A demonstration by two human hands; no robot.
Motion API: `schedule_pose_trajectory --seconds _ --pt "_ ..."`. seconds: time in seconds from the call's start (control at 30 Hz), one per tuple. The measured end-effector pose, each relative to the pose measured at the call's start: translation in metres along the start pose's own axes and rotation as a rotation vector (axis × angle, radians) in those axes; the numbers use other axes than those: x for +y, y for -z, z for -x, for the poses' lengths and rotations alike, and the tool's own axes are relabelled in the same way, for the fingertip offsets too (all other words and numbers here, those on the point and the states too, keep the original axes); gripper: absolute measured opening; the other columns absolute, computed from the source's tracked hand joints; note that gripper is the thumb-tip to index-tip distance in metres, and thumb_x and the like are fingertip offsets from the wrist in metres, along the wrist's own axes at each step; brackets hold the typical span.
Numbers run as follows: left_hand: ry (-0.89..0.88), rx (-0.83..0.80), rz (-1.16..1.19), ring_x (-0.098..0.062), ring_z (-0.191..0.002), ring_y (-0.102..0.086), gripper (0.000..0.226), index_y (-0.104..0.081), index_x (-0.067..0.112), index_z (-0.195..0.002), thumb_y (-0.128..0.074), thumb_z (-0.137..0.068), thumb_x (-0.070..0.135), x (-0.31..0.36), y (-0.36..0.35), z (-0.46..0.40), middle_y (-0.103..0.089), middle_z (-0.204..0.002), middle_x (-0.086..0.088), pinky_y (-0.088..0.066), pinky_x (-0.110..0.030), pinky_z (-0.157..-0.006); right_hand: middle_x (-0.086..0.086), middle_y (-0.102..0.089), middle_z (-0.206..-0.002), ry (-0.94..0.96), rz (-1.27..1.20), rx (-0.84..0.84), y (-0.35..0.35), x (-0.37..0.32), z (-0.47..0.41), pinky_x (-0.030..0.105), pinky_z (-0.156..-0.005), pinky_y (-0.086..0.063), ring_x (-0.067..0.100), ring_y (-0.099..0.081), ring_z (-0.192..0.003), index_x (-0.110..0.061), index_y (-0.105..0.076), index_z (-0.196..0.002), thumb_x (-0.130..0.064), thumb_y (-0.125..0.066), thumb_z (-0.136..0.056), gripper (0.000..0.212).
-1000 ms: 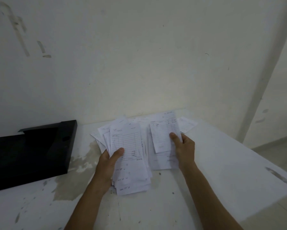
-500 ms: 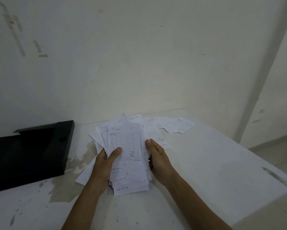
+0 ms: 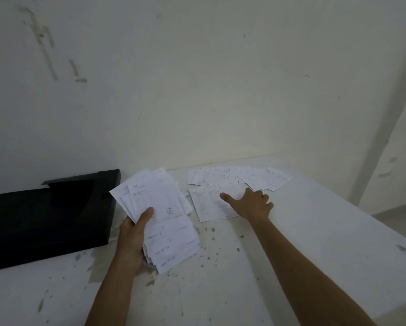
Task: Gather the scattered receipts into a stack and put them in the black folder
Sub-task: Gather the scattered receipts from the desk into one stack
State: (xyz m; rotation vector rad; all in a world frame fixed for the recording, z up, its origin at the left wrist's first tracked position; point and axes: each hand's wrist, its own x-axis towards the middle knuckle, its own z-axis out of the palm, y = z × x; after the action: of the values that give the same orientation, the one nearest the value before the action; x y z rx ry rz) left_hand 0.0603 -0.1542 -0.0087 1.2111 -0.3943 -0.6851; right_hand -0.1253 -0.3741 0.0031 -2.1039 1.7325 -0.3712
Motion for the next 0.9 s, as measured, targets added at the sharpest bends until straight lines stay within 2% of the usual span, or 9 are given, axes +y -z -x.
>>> schedule_pose_trajectory --seconds 0.07,0.13,0.23,0.37,0.43,0.5,0.63,0.77,0.9 --pt "0.002 -0.020 -0.020 -0.030 -0.103 -0.070 0.028 -0.067 0.022 -0.118 -0.069 -0.090 0.024 -0.001 0.000 -0.001 -0.075 -0.111 -0.006 -0.056 -0.049 -0.088 0.018 -0.043 -0.148 0.002 0.110 0.015 -0.008 -0.009 -0.005 0.053 -0.111 -0.026 0.038 -0.034 -0.139 -0.009 -0.040 -0.146 -0.093 -0.047 -0.067 0.116" --pt "0.004 -0.031 -0.035 -0.029 -0.101 -0.071 0.026 -0.067 0.025 -0.116 -0.068 -0.090 0.025 -0.002 0.000 -0.002 -0.077 -0.108 -0.004 -0.056 -0.050 -0.087 0.018 -0.043 -0.147 -0.005 0.150 0.037 -0.014 -0.014 -0.010 0.051 -0.110 -0.028 0.037 -0.036 -0.138 -0.007 -0.038 -0.146 -0.088 -0.057 -0.066 0.115" --pt "0.003 -0.029 -0.047 -0.030 -0.101 -0.071 0.024 -0.067 0.027 -0.115 -0.068 -0.091 0.024 -0.004 0.002 -0.004 -0.077 -0.108 -0.004 -0.056 -0.053 -0.090 0.015 -0.053 -0.136 -0.035 0.076 0.015 -0.015 -0.013 -0.021 0.046 -0.107 -0.030 0.035 -0.046 -0.130 -0.011 -0.049 -0.134 -0.078 -0.067 -0.069 0.095" --pt "0.009 -0.031 -0.063 -0.031 -0.102 -0.070 0.023 -0.067 0.028 -0.114 -0.067 -0.092 0.024 -0.005 0.003 -0.005 -0.076 -0.110 -0.004 -0.054 -0.056 -0.092 0.009 -0.059 -0.130 -0.027 -0.071 0.021 -0.015 -0.003 -0.031 0.045 -0.105 -0.033 0.033 -0.053 -0.124 -0.021 -0.051 -0.132 -0.061 -0.071 -0.078 0.071" --pt "0.009 -0.034 -0.069 -0.032 -0.103 -0.070 0.022 -0.068 0.028 -0.113 -0.067 -0.092 0.025 -0.006 0.004 -0.006 -0.076 -0.110 -0.004 -0.054 -0.057 -0.093 0.006 -0.062 -0.123 0.020 -0.217 0.052 -0.015 0.005 -0.033 0.044 -0.100 -0.037 0.032 -0.059 -0.116 -0.021 -0.052 -0.130 -0.051 -0.071 -0.082 0.060" --pt "0.007 -0.037 -0.070 -0.032 -0.103 -0.071 0.023 -0.068 0.026 -0.114 -0.068 -0.091 0.025 -0.006 0.004 -0.007 -0.076 -0.109 -0.004 -0.054 -0.057 -0.093 0.007 -0.064 -0.118 0.083 -0.474 0.064 -0.011 0.016 -0.034 0.042 -0.093 -0.044 0.031 -0.061 -0.108 -0.015 -0.054 -0.126 -0.040 -0.075 -0.085 0.053" --pt "0.000 -0.052 -0.071 -0.030 -0.101 -0.071 0.024 -0.068 0.024 -0.115 -0.068 -0.092 0.024 -0.006 0.001 -0.005 -0.077 -0.108 -0.004 -0.055 -0.053 -0.091 0.008 -0.063 -0.119 0.139 -0.937 0.043 0.005 0.043 -0.025 0.036 -0.081 -0.053 0.027 -0.063 -0.104 -0.010 -0.055 -0.128 -0.027 -0.078 -0.086 0.051" --pt "0.003 -0.095 -0.062 -0.030 -0.102 -0.071 0.028 -0.067 0.022 -0.120 -0.067 -0.092 0.022 -0.006 -0.007 -0.001 -0.076 -0.111 -0.005 -0.055 -0.051 -0.092 0.011 -0.073 -0.116 0.144 -1.194 -0.115 0.012 0.059 -0.013 0.049 -0.092 -0.058 0.031 -0.071 -0.103 -0.014 -0.067 -0.115 -0.019 -0.075 -0.089 0.028" --pt "0.017 -0.150 -0.055 -0.030 -0.105 -0.070 0.030 -0.066 0.021 -0.122 -0.067 -0.092 0.021 -0.004 -0.014 0.006 -0.075 -0.113 -0.006 -0.054 -0.051 -0.094 0.013 -0.072 -0.118 0.147 -1.312 -0.227 0.009 0.062 0.006 0.046 -0.085 -0.060 0.032 -0.072 -0.102 -0.010 -0.062 -0.119 -0.013 -0.074 -0.088 0.033"
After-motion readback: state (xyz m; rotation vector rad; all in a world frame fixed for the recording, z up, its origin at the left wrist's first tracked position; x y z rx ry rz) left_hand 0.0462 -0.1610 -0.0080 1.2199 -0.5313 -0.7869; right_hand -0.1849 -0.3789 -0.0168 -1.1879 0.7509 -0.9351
